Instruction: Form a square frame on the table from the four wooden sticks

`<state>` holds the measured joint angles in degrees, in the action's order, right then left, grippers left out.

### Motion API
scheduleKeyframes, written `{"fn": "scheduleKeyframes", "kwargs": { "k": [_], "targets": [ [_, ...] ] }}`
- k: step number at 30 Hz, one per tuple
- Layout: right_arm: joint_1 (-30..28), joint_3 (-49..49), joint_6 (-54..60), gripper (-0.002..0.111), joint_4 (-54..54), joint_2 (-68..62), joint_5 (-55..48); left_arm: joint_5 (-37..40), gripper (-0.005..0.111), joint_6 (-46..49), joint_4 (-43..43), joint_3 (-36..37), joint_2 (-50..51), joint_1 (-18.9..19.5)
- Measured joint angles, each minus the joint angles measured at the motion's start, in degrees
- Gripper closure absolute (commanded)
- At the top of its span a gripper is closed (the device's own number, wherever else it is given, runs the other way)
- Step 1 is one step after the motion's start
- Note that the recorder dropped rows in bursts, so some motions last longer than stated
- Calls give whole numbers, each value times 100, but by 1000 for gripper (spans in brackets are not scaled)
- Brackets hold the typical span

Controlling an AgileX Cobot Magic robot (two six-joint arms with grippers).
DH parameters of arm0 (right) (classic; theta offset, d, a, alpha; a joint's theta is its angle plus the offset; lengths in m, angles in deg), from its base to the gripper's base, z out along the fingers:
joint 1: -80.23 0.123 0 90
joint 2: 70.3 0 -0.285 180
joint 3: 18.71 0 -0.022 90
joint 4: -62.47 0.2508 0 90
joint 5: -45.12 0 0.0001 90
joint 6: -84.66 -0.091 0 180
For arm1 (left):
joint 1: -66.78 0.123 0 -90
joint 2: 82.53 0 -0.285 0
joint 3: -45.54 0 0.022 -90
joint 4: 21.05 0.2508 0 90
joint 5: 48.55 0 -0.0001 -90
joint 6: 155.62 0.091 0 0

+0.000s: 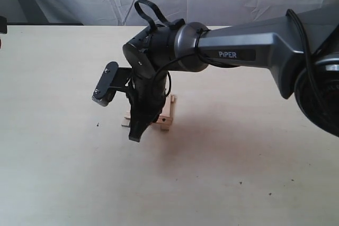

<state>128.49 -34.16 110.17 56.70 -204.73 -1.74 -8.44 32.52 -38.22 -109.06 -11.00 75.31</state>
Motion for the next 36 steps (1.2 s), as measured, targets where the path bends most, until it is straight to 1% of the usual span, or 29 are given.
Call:
{"fn": "scheduleKeyframes", "kwargs": {
  "k": [12, 14, 15, 19, 23, 26, 29, 33, 36],
  "targets": [
    [0, 0, 96, 74, 0, 12, 62, -10, 107, 0, 0, 0, 0, 0],
    [0, 0, -41, 79, 0, 112, 36, -10, 107, 0, 0, 0, 0, 0],
    [0, 0, -205, 83, 0, 213, 2, -10, 107, 0, 0, 0, 0, 0],
    [-129, 0, -1029, 109, 207, 642, -340, -124, 107, 0, -148, 58, 0, 0],
    [-569, 199, -1514, 109, 732, 916, -648, -388, 107, 0, -257, 301, 0, -13],
    [-846, 529, -1731, 109, 912, 1083, -868, -601, 107, 41, -271, 527, 0, -238],
    [-1046, 961, -1920, 109, 969, 1392, -906, -788, 107, 177, -312, 675, 0, -671],
    [-1346, 1667, -2253, 109, 1037, 2088, -614, -1036, 107, 448, -342, 727, 0, -1216],
    [-1683, 2231, -2462, 109, 1048, 2730, -384, -1059, 107, 570, -342, 727, 0, -1430]
  ]
}}
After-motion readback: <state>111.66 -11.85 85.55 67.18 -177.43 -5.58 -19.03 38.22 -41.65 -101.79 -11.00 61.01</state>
